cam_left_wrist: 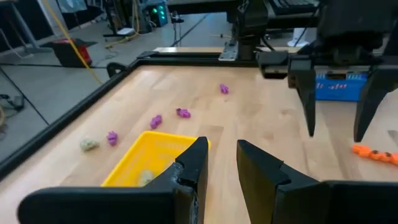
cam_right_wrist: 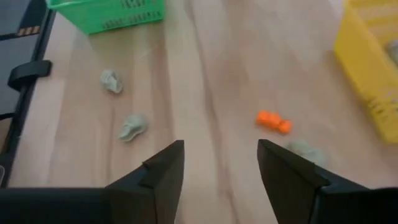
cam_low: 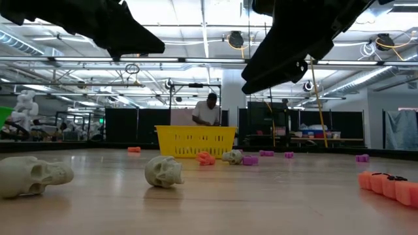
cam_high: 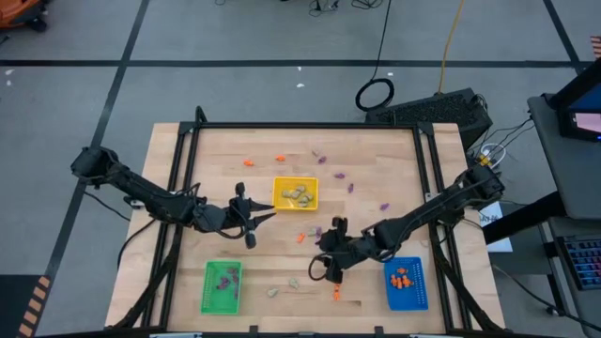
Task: Sort Halloween decoration
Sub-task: Put the white skull toy in the yellow basket
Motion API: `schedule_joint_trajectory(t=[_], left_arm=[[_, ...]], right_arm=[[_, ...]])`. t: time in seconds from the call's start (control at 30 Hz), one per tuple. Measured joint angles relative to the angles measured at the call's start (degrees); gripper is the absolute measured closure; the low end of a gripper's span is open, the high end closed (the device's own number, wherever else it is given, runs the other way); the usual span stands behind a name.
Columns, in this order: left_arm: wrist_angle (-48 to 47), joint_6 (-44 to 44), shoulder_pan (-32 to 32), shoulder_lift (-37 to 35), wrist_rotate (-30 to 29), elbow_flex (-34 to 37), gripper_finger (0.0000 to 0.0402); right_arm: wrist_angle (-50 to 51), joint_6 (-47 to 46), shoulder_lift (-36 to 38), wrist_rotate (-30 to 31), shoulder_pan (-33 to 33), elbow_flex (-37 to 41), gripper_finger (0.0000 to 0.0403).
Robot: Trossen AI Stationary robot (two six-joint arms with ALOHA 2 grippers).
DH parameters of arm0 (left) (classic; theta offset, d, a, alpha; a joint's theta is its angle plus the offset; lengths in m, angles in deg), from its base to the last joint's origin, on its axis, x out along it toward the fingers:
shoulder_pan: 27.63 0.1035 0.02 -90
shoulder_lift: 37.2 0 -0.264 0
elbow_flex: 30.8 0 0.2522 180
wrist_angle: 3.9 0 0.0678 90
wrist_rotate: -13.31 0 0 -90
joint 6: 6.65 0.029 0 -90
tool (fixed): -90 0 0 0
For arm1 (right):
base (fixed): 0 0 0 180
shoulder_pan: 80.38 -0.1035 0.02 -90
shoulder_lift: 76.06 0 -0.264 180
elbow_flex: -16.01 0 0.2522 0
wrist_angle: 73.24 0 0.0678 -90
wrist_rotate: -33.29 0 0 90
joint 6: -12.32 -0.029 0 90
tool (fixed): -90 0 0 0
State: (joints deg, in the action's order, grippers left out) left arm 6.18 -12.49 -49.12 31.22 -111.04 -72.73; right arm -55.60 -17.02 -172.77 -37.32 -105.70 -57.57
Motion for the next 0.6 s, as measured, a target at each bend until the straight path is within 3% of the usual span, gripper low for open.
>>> schedule_joint_trajectory(t=[0.27, 0.4, 0.6], left_arm=[[-0.3, -1.4, 0.0, 0.0, 2.7, 0.0, 0.0318], [-0.5, -1.4, 0.0, 0.0, 2.8, 0.0, 0.0318], [-0.5, -1.4, 0.0, 0.0, 2.7, 0.0, 0.0318]], right_arm=[[-4.9, -1.2, -6.4, -3.7, -0.5, -1.8, 0.0209], [-11.0, -1.4, -9.8, -7.4, -0.4, -1.9, 0.0193], [-11.2, 2.9, -13.9, -7.9, -0.6, -5.6, 0.0166]])
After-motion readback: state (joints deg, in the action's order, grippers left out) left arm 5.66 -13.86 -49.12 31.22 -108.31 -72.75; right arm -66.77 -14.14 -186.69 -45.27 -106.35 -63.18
